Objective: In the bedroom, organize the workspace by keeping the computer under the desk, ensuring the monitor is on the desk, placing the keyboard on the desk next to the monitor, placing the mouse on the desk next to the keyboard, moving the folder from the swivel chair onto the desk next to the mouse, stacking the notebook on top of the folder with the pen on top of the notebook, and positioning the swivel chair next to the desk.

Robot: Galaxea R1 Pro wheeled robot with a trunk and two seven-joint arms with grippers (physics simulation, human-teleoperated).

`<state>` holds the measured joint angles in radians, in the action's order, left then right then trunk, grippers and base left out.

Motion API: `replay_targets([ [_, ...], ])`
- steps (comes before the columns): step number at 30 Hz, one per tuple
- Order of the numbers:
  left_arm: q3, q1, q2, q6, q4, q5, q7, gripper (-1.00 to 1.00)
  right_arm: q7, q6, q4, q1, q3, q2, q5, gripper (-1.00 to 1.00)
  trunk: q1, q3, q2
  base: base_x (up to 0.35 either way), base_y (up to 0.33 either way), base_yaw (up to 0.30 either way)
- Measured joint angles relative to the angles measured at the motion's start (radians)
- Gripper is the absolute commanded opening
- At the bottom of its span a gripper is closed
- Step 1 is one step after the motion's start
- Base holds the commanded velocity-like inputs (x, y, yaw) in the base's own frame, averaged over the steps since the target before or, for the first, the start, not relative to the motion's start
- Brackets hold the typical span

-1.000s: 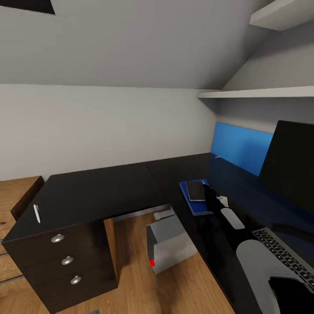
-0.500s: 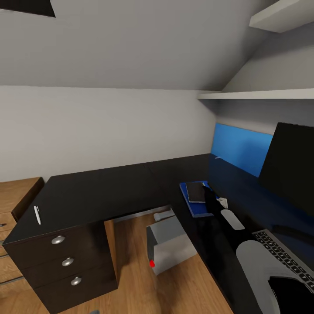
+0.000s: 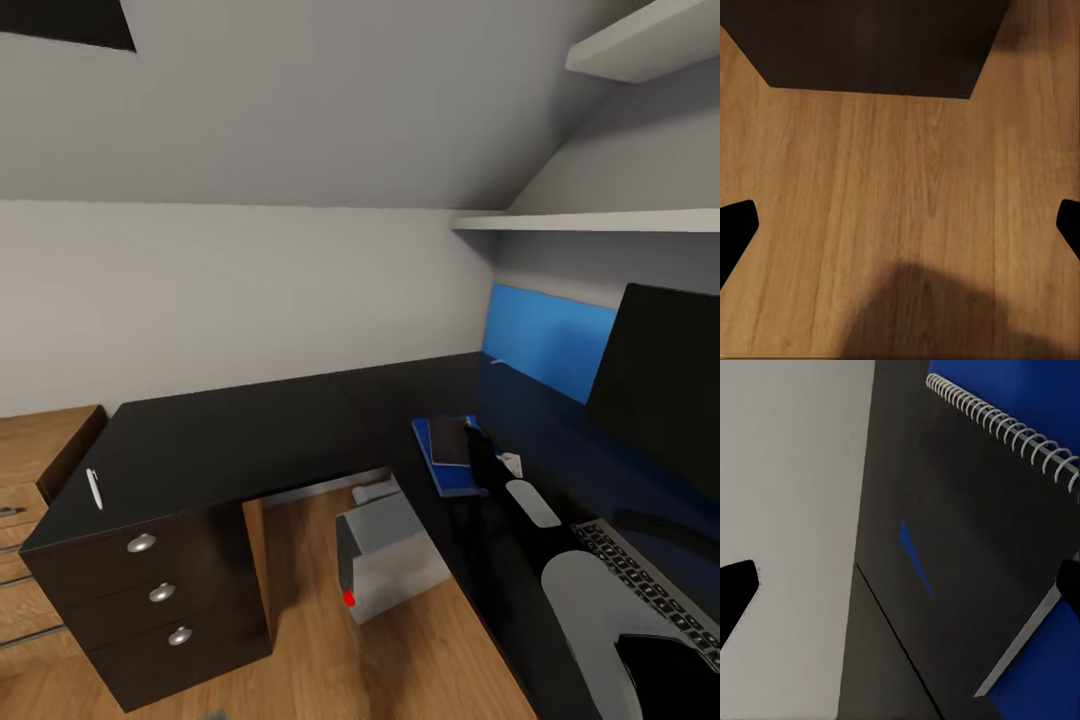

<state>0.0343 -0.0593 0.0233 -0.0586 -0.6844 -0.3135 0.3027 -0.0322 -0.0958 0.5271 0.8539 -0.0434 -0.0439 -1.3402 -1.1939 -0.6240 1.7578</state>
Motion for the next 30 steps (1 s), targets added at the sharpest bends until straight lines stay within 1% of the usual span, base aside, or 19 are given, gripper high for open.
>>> replay_targets([
  [8, 0.000, 0.000, -0.007, -0.007, 0.048, 0.000, -0.001, 1.00, 0.000, -0.005, 0.023, 0.000, 0.000, -0.001, 0.001, 1.00, 0.031, 0.025, -0.056, 0.000, 0.000, 0.000],
  [11, -0.001, 0.000, -0.012, -0.009, 0.055, -0.001, 0.000, 1.00, 0.002, -0.008, 0.041, 0.000, 0.000, -0.002, 0.002, 1.00, 0.042, 0.034, -0.077, 0.000, 0.000, 0.000],
  [16, 0.000, 0.000, -0.013, -0.011, 0.058, 0.000, 0.000, 1.00, 0.004, -0.009, 0.062, 0.000, 0.001, -0.005, 0.009, 1.00, 0.061, 0.050, -0.112, 0.000, 0.000, 0.000],
  [17, 0.000, 0.000, -0.014, -0.012, 0.058, 0.000, -0.001, 1.00, 0.005, -0.009, 0.067, 0.000, 0.001, -0.007, 0.029, 1.00, 0.065, 0.053, -0.119, 0.000, 0.000, 0.000],
  [19, 0.000, 0.000, -0.014, -0.013, 0.058, 0.000, -0.001, 1.00, 0.007, -0.009, 0.076, 0.000, 0.001, -0.013, 0.051, 1.00, 0.073, 0.060, -0.133, 0.000, 0.000, 0.000],
  [22, 0.000, 0.000, -0.014, -0.013, 0.058, 0.000, -0.002, 1.00, 0.022, -0.014, 0.089, 0.000, 0.001, -0.017, 0.075, 1.00, 0.084, 0.069, -0.154, 0.000, 0.000, 0.000],
  [24, 0.000, 0.000, -0.014, -0.013, 0.058, 0.000, -0.002, 1.00, 0.071, -0.044, 0.113, 0.000, 0.000, -0.021, 0.104, 1.00, 0.092, 0.075, -0.168, 0.000, 0.000, 0.000],
  [25, 0.000, 0.000, -0.014, -0.013, 0.058, 0.000, -0.001, 1.00, 0.106, -0.075, 0.135, 0.000, -0.001, -0.023, 0.117, 1.00, 0.096, 0.078, -0.175, 0.000, 0.000, 0.000],
  [26, 0.000, 0.000, -0.014, -0.013, 0.058, 0.000, -0.001, 1.00, 0.127, -0.094, 0.149, 0.000, -0.001, -0.024, 0.123, 1.00, 0.100, 0.082, -0.182, 0.000, 0.000, 0.000],
  [27, 0.000, 0.000, -0.014, -0.013, 0.059, 0.000, -0.001, 1.00, 0.172, -0.137, 0.180, 0.000, -0.001, -0.028, 0.136, 1.00, 0.104, 0.085, -0.189, 0.000, 0.000, 0.000],
  [28, 0.000, 0.000, -0.014, -0.013, 0.058, 0.000, -0.001, 1.00, 0.198, -0.162, 0.196, 0.000, -0.001, -0.030, 0.143, 1.00, 0.107, 0.088, -0.196, 0.000, 0.000, 0.000],
  [29, 0.000, 0.000, -0.014, -0.013, 0.059, 0.000, -0.001, 1.00, 0.252, -0.211, 0.230, 0.000, -0.001, -0.034, 0.159, 1.00, 0.111, 0.091, -0.203, 0.000, 0.000, 0.000],
  [30, 0.000, 0.000, -0.014, -0.013, 0.058, 0.000, -0.001, 1.00, 0.282, -0.237, 0.248, 0.000, -0.001, -0.036, 0.169, 1.00, 0.115, 0.094, -0.210, 0.000, 0.000, 0.000],
])
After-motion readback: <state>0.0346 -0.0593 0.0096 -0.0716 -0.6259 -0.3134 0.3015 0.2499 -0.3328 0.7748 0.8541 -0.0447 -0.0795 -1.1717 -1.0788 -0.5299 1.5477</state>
